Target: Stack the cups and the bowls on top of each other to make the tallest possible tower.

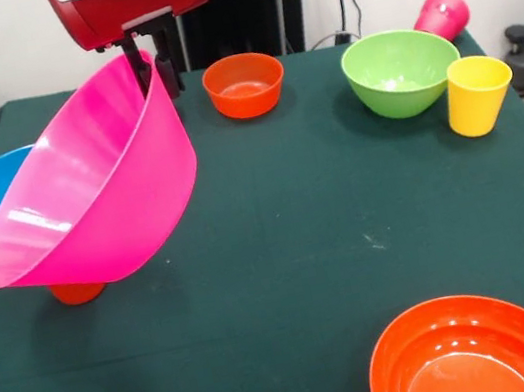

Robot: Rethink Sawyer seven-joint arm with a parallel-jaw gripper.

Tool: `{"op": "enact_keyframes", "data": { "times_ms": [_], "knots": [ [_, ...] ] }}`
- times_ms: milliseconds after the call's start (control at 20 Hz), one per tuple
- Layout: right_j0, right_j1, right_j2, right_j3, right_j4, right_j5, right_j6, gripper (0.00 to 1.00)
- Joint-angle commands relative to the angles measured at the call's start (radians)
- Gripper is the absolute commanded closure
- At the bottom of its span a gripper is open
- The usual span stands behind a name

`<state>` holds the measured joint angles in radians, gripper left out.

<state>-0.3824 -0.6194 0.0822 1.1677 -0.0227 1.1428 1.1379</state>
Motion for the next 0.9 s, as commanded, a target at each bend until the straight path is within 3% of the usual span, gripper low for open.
{"op": "enact_keyframes", "data": {
  "times_ms": [50, 900],
  "knots": [
    [-0.011, -0.02, 0.081, 0.097, 0.018, -0.035, 0.045, 1.0],
    [-0.045, -0.048, 0.085, 0.133, 0.049, -0.038, 0.023, 1.0]
  ]
}}
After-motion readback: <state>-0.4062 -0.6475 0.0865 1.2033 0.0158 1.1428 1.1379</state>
